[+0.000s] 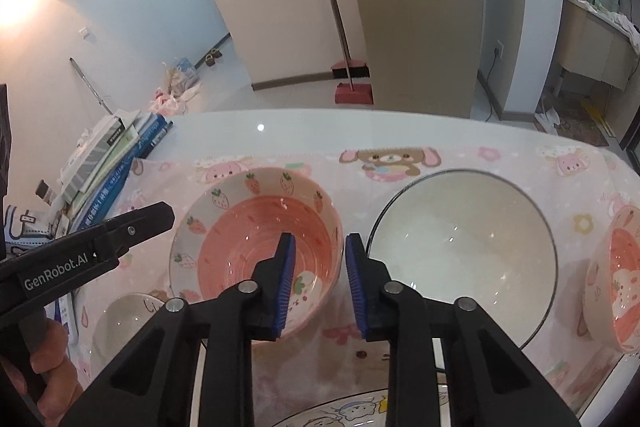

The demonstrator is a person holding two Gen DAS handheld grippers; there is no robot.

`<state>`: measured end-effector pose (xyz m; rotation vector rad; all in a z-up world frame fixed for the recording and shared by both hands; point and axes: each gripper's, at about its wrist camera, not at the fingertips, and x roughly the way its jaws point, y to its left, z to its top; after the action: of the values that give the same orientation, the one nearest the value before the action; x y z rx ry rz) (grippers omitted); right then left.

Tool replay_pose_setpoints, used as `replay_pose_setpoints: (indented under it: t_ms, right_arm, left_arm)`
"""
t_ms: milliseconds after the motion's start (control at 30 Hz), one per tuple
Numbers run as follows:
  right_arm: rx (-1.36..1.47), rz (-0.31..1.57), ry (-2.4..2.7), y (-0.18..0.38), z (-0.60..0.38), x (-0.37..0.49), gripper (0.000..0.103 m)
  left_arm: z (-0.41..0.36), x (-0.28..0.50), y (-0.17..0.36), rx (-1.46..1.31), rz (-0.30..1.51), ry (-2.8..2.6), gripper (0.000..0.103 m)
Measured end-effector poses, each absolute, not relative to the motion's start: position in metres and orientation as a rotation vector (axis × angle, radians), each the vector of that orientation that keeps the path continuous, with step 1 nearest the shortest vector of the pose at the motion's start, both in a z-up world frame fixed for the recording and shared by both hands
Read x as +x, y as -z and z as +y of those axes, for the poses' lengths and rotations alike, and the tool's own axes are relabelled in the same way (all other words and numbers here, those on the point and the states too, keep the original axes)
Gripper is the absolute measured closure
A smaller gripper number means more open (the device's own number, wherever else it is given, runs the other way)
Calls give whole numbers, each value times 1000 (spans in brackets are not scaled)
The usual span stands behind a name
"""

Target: Organize plates and bowls

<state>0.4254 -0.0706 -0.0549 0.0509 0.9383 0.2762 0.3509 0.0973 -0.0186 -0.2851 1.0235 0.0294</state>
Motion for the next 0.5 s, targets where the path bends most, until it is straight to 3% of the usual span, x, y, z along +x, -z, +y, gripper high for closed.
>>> replay_pose_setpoints:
  t_ms: [267, 500]
  right_arm:
    - [-16, 971, -264, 54, -64, 422, 78]
    - [104, 1070, -383, 58, -66, 421, 78]
  left_arm:
    - [93, 357, 34, -262, 1068, -8, 70]
    - [94, 361, 46, -274, 1127, -20, 70]
